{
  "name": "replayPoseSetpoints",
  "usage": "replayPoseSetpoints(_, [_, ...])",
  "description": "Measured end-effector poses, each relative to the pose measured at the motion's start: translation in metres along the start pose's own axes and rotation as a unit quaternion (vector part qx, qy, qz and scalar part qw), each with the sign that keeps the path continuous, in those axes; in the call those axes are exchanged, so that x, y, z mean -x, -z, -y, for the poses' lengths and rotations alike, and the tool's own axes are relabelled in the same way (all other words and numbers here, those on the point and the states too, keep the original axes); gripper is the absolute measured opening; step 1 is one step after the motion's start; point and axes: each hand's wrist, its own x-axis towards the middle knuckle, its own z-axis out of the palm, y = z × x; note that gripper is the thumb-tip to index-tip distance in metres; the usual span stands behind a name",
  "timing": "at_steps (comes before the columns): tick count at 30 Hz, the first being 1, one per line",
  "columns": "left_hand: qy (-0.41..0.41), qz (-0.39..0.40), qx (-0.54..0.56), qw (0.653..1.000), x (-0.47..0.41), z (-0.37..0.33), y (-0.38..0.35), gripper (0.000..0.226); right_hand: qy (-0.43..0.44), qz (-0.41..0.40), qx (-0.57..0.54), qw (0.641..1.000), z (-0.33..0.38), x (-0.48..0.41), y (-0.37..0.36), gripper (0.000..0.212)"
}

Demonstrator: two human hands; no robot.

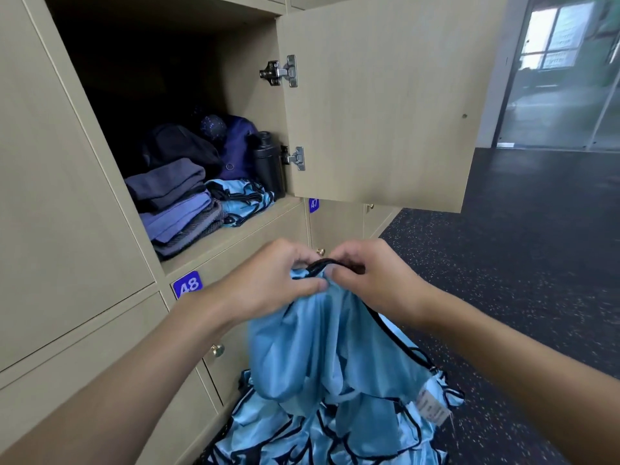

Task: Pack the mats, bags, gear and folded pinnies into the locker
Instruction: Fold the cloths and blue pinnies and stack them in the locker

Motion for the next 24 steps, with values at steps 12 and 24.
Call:
replayPoseSetpoints(12, [0.035, -0.146, -0.194, 0.970, 0.010, 0.015, 0.052, 0.015, -0.074, 0.057, 0.118, 0.989, 0.002, 0.014, 0.036, 0.014])
replayPoseSetpoints(24, [-0.007, -0.059, 0.109, 0.992, 0.001, -0.022, -0.022, 0.015, -0.155, 0.044, -0.113, 0.980, 0.015, 0.016, 0.037, 0.026])
